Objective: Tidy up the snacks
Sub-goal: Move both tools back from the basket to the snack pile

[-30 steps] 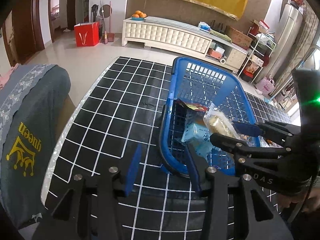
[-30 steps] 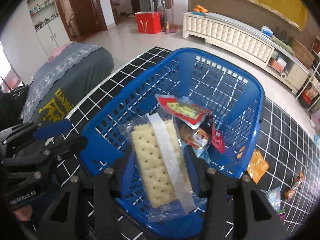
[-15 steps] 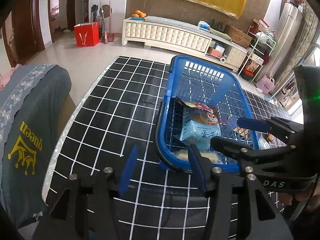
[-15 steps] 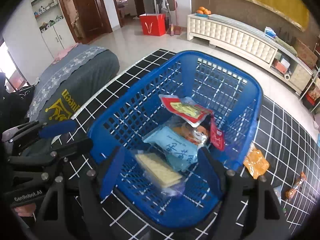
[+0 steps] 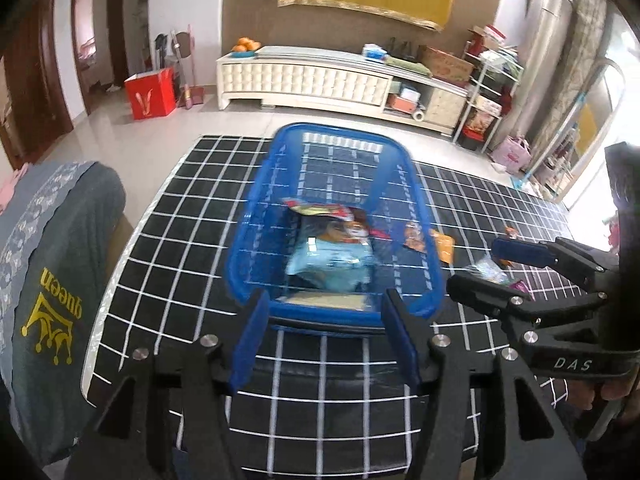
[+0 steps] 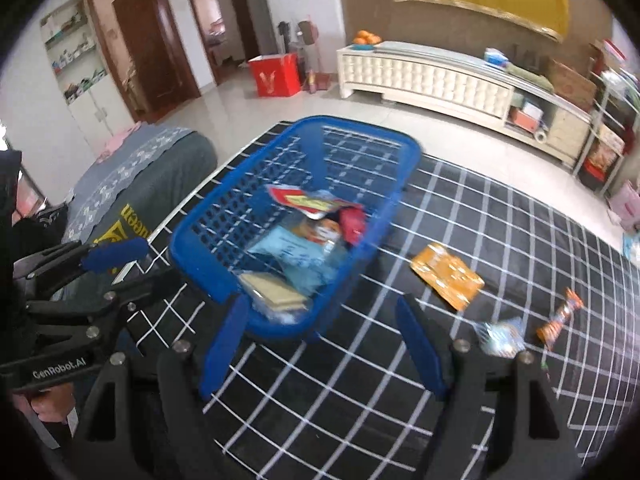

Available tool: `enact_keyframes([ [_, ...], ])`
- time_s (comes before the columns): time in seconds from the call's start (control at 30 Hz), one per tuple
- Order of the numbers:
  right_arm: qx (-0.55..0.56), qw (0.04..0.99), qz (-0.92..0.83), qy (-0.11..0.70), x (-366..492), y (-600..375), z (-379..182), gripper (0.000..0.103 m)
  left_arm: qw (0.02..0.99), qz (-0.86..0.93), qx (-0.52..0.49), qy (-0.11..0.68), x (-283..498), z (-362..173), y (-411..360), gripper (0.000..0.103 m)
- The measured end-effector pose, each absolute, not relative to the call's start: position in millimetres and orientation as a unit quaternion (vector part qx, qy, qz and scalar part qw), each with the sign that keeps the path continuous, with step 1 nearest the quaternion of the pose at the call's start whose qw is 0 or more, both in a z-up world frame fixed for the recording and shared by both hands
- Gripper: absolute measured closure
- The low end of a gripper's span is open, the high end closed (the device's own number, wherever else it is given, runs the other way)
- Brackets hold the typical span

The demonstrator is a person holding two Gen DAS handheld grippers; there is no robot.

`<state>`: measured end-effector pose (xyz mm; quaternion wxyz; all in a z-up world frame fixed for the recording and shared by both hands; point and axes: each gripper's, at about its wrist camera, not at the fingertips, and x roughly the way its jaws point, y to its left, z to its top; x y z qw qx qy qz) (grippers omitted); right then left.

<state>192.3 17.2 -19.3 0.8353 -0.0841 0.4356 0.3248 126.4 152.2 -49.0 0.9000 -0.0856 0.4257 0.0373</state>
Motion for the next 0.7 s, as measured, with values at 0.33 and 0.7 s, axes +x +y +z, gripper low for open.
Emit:
enact_keyframes([
  [0.33, -0.053, 0.855, 0.280, 0.434, 184.5, -60.8, -16.5, 0.023, 0.903, -0.016, -0.044, 0.426, 138.2, -47.1, 76.7, 0.039],
  [0.7, -0.029, 0.862, 0.230, 0.451, 189.6, -136.3, -35.1, 0.023, 0.891, -0.062, -0.028, 0.450, 164.5, -69.6, 6.6, 0.034],
])
